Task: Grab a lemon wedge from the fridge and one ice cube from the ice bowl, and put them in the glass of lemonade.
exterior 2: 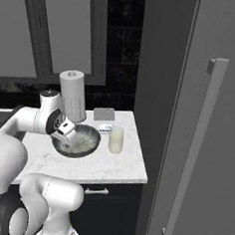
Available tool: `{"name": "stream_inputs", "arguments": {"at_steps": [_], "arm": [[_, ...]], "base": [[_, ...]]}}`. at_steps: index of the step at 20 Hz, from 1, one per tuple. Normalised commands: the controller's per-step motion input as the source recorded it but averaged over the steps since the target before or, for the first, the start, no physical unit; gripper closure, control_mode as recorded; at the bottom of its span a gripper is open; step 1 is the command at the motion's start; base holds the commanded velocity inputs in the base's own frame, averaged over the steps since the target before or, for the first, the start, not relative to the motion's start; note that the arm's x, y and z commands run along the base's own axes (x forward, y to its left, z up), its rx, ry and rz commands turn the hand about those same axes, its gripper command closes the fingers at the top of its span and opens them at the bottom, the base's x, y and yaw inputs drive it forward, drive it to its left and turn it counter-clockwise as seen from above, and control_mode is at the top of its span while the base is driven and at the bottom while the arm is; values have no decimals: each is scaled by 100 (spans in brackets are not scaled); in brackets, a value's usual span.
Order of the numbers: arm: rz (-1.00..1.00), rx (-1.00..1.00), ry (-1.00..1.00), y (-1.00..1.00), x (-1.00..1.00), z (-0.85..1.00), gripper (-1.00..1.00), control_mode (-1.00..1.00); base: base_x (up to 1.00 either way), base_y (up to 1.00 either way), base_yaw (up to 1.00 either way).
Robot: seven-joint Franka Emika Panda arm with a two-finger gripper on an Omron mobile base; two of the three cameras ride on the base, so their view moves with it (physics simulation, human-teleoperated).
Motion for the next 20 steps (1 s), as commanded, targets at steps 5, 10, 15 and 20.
{"name": "stream_inputs", "arguments": {"at_steps": [5, 10, 15, 20], "arm": [[-1, 0, 0, 6, 39, -24, -100, -100], [-2, 0, 0, 10, 30, -37, -100, -100], [-3, 0, 0, 11, 24, -31, -100, -100], [-4, 0, 0, 4, 23, -27, -100, -100]], "base": [[0, 0, 0], [0, 0, 0], [0, 0, 0], [0, 0, 0]]}}
